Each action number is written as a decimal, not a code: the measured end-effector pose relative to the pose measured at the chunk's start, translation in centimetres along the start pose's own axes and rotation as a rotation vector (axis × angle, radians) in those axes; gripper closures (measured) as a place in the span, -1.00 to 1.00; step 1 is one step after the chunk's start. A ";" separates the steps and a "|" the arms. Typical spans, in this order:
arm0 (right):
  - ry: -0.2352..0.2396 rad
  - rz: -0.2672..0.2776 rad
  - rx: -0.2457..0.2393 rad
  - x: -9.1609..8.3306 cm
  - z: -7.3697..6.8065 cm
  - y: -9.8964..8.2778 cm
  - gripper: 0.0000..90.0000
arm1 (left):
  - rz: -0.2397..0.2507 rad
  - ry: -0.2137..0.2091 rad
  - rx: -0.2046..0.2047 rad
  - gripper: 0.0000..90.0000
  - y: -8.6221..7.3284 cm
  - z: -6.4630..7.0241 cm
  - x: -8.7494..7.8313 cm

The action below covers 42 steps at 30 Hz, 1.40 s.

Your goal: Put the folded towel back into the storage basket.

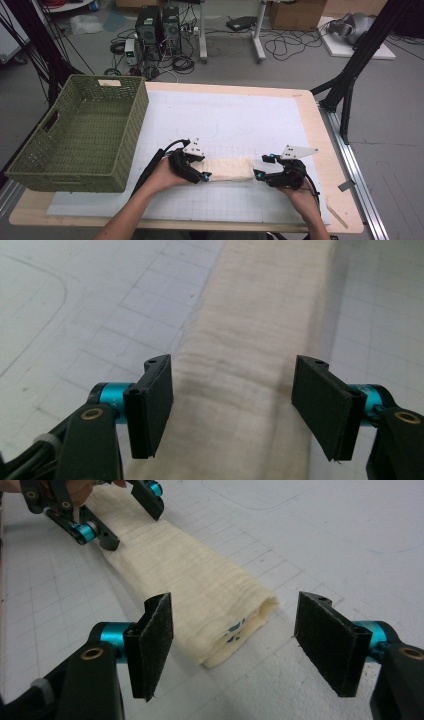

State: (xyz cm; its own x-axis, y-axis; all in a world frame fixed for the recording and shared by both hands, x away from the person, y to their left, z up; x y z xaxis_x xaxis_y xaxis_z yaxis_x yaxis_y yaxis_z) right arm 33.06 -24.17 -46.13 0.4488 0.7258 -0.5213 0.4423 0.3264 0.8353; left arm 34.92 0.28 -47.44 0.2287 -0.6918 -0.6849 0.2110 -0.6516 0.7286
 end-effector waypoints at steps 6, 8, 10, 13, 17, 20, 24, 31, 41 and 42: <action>0.001 0.006 -0.003 -0.2 0.0 0.0 -0.30 | -0.036 0.004 -0.012 -0.27 -0.4 -0.2 0.7; 0.006 0.001 -0.001 -0.2 -0.1 0.0 -0.28 | -0.049 0.002 -0.004 -0.27 -0.6 0.0 0.9; 0.006 0.003 -0.004 -0.1 -0.1 0.1 -0.28 | -0.060 0.005 0.000 -0.27 -0.7 -0.1 1.1; 0.007 0.002 -0.013 -0.1 -0.1 0.1 -0.27 | -0.063 0.001 0.002 -0.28 -0.7 -0.1 1.2; 0.007 -0.002 -0.012 -0.1 -0.1 0.0 -0.27 | -0.061 -0.013 -0.015 -0.32 -0.7 0.0 1.2; 0.007 -0.004 -0.016 -0.1 -0.1 0.0 -0.27 | -0.057 -0.017 -0.017 -0.35 -0.7 0.0 1.3; 0.009 -0.008 -0.013 0.0 -0.2 0.0 -0.27 | -0.062 -0.007 -0.010 -0.37 -0.7 0.1 1.3; 0.013 -0.011 -0.022 0.0 -0.3 0.1 -0.27 | -0.069 0.014 0.008 -0.32 -0.7 0.2 1.4; 0.010 -0.027 -0.042 0.1 -0.6 0.0 -0.25 | -0.061 0.020 0.005 -0.20 -0.7 0.0 1.4; 0.011 -0.029 -0.045 0.1 -0.6 0.0 -0.25 | -0.060 0.019 0.006 -0.19 -0.7 -0.1 1.4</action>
Point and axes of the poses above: each handheld gripper's, and its own axes: x roughly forward along the jaws, y roughly out of its top, z roughly to its right, the point moved 7 cm from there along x, roughly forward along the jaws, and after that the axes turned 3 degrees about x, right-handed, at the moved point
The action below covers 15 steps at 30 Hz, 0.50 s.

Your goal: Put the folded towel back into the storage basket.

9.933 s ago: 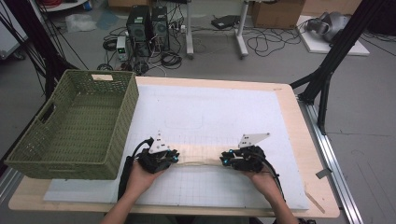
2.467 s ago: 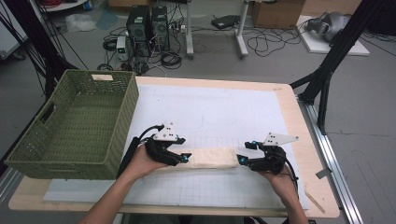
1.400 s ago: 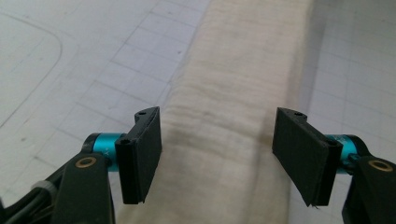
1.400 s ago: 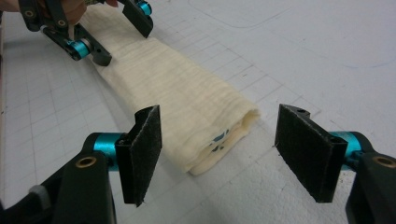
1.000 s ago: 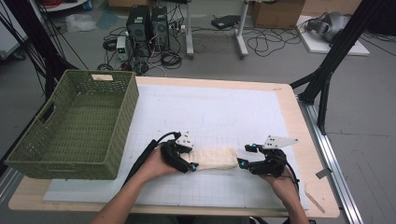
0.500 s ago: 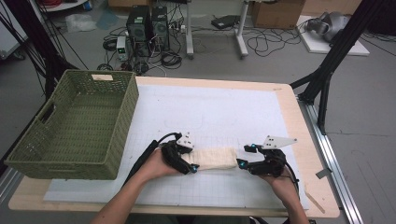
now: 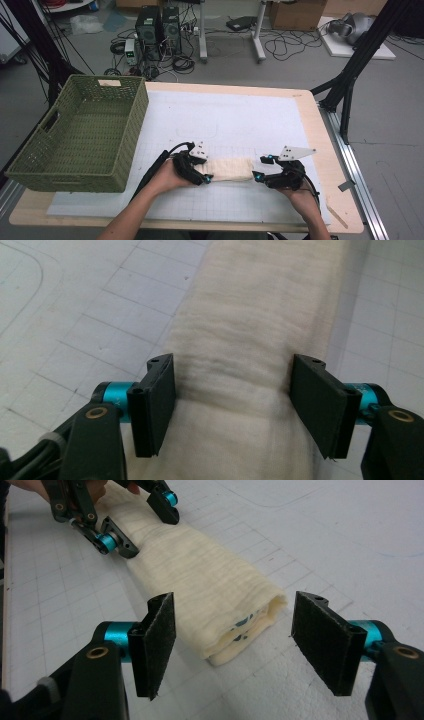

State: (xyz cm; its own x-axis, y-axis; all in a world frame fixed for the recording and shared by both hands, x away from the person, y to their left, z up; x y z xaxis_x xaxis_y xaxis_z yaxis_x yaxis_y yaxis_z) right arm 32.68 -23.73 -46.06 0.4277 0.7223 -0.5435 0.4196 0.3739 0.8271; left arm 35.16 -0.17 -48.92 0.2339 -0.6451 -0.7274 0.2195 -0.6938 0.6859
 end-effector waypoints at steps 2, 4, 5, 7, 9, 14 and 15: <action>-0.001 0.006 -0.004 0.0 0.1 0.0 -0.25 | -0.002 0.001 0.002 -0.16 0.0 -0.1 -0.1; -0.002 0.005 0.002 -0.1 0.1 0.0 -0.25 | 0.004 0.004 -0.007 -0.11 0.0 -0.2 -0.1; -0.004 0.008 0.005 -0.2 0.1 0.0 -0.25 | 0.004 0.006 -0.003 -0.08 0.0 -0.3 -0.1; -0.008 0.011 0.009 -0.3 0.2 0.1 -0.25 | 0.006 0.008 -0.006 -0.03 0.0 -0.4 -0.1; -0.009 0.017 0.010 -0.3 0.4 0.1 -0.25 | 0.013 0.009 -0.015 0.02 0.0 -0.4 -0.1; -0.016 0.026 0.025 -0.5 0.6 0.1 -0.25 | 0.011 0.016 -0.017 0.11 0.0 -0.6 -0.1; -0.019 0.031 0.022 -0.6 0.7 0.1 -0.25 | 0.011 0.018 -0.017 0.13 0.1 -0.6 -0.1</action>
Point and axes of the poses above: each handheld gripper's, and its own axes: x roughly forward along the jaws, y roughly out of its top, z roughly to its right, the point moved 7 cm from there along x, roughly forward along the jaws, and after that the axes turned 3 degrees about x, right-handed, at the moved point
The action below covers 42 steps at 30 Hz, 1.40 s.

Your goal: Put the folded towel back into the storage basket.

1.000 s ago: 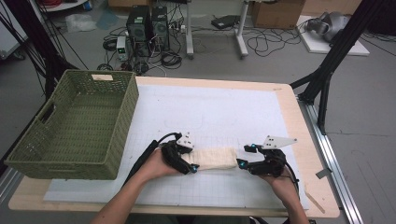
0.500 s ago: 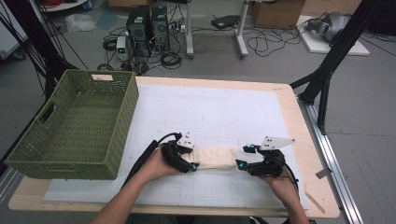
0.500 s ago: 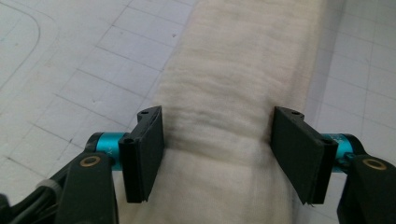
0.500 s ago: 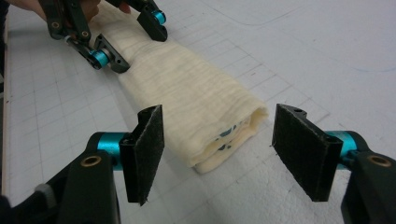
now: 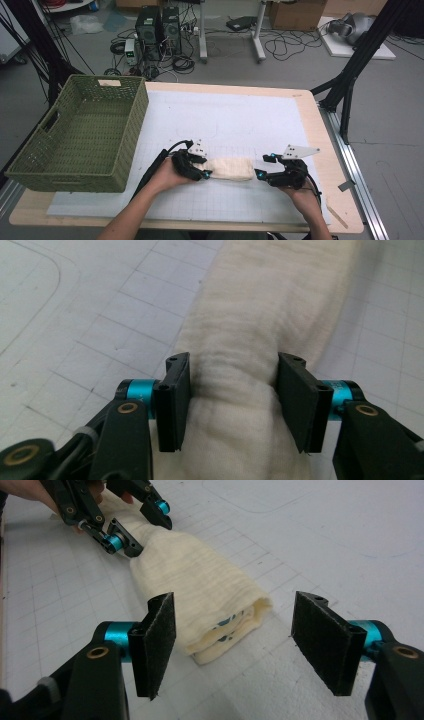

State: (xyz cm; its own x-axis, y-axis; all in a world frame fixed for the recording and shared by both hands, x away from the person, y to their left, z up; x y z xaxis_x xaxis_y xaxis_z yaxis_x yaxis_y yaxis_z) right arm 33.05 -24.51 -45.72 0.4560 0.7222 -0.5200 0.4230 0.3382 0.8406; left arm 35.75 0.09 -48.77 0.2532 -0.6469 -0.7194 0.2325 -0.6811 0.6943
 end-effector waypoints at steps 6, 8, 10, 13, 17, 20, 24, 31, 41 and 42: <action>-0.017 0.028 0.023 -1.0 0.5 -0.1 -0.27 | -0.001 0.007 -0.003 0.29 0.1 -0.2 0.0; -0.022 0.036 0.037 -1.5 0.7 -0.3 -0.27 | 0.001 0.007 0.002 0.37 0.1 -0.2 -0.1; -0.026 0.043 0.044 -1.9 0.8 -0.5 -0.27 | 0.004 0.004 0.010 0.49 0.2 -0.1 0.0; -0.029 0.045 0.059 -2.1 1.0 -0.6 -0.29 | 0.003 -0.003 0.019 0.60 0.2 0.0 -0.1; -0.038 0.044 0.049 -1.9 1.1 -0.7 -0.32 | 0.002 -0.003 0.014 0.69 0.2 0.0 0.0; -0.042 0.035 0.058 -1.8 1.1 -0.8 -0.37 | 0.003 0.003 0.013 0.72 0.3 0.1 0.0; -0.056 0.042 0.060 -1.7 1.2 -0.8 -0.43 | 0.001 0.007 0.009 0.75 0.3 0.1 0.0; -0.080 0.028 0.068 -1.6 1.3 -1.1 -0.54 | -0.008 0.018 0.004 0.77 0.4 0.1 -0.3; -0.076 0.019 0.057 -1.4 1.1 -1.2 -0.54 | 0.056 0.046 -0.048 0.78 0.8 -0.3 -2.0; -0.079 0.021 0.057 -1.4 1.1 -1.2 -0.54 | 0.060 0.052 -0.050 0.78 0.8 -0.4 -2.2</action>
Point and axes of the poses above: each handheld gripper's, and its own axes: x roughly forward along the jaws, y roughly out of its top, z roughly to its right, the point moved 7 cm from there along x, roughly forward along the jaws, and after that the axes turned 3 degrees about x, right-handed, at the moved point
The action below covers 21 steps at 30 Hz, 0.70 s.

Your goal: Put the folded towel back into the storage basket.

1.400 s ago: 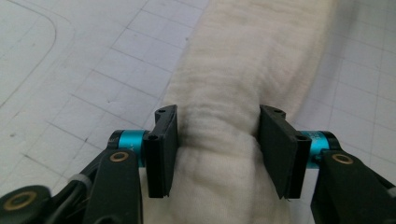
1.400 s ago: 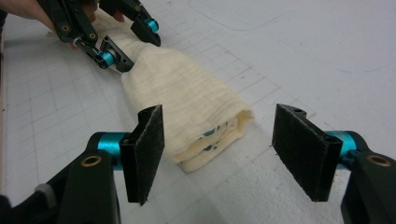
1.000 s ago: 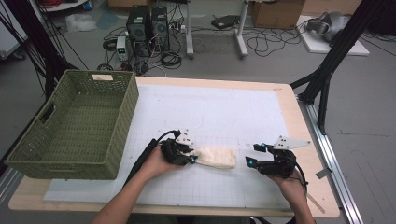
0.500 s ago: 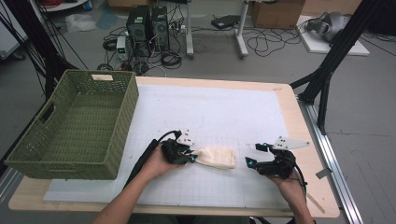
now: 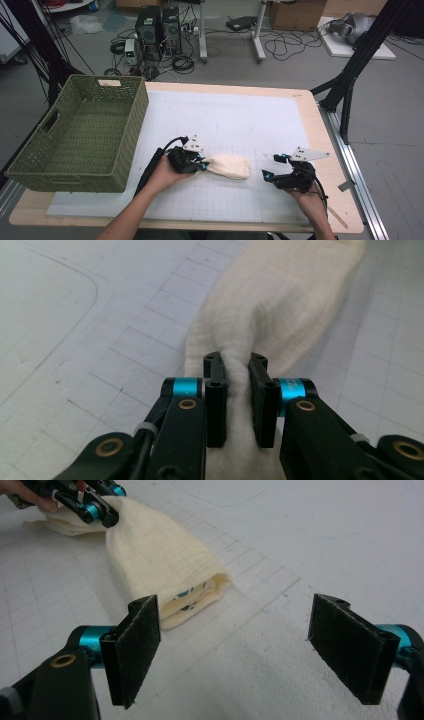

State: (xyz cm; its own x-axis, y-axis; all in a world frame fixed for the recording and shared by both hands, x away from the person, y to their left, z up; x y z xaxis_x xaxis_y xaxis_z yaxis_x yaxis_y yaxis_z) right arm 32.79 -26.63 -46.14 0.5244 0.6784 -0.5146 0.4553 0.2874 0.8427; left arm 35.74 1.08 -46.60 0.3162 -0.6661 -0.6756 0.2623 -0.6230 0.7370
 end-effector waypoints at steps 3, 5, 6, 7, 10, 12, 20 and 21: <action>0.000 -0.001 -0.001 0.0 0.0 0.0 -0.54 | 0.021 0.016 -0.015 0.78 0.1 -0.1 -0.5; -0.002 -0.001 -0.003 0.0 0.0 0.0 -0.54 | 0.036 0.027 -0.025 0.78 0.3 -0.1 -0.8; -0.002 -0.002 0.000 0.0 0.0 0.0 -0.54 | 0.040 0.031 -0.025 0.78 0.3 -0.2 -1.0; -0.002 -0.002 -0.002 0.0 0.1 0.0 -0.54 | 0.050 0.035 -0.030 0.78 0.4 -0.3 -1.2; -0.001 -0.003 -0.003 0.0 0.0 0.0 -0.54 | 0.068 0.046 -0.046 0.78 0.5 -0.4 -1.7; -0.003 -0.002 -0.008 0.0 0.0 0.0 -0.54 | 0.081 0.049 -0.059 0.78 0.6 -0.5 -2.1; 0.000 -0.003 -0.011 0.2 -0.1 0.0 -0.56 | 0.102 0.060 -0.073 0.78 0.7 -0.8 -2.8; 0.000 -0.003 -0.010 0.2 -0.1 0.0 -0.56 | 0.103 0.058 -0.074 0.77 0.7 -0.8 -2.8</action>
State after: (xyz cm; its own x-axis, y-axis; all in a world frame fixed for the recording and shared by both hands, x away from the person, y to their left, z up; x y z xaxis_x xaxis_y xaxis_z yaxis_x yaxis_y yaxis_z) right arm 32.85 -26.45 -46.22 0.5233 0.6771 -0.5174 0.4496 0.2964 0.8426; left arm 35.76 2.83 -44.23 0.3965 -0.6991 -0.5951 0.2916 -0.5187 0.8037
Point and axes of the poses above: each handheld gripper's, and its own axes: x roughly forward along the jaws, y roughly out of its top, z roughly to its right, the point moved 7 cm from there along x, roughly forward along the jaws, and after that the axes turned 3 degrees about x, right-handed, at the moved point
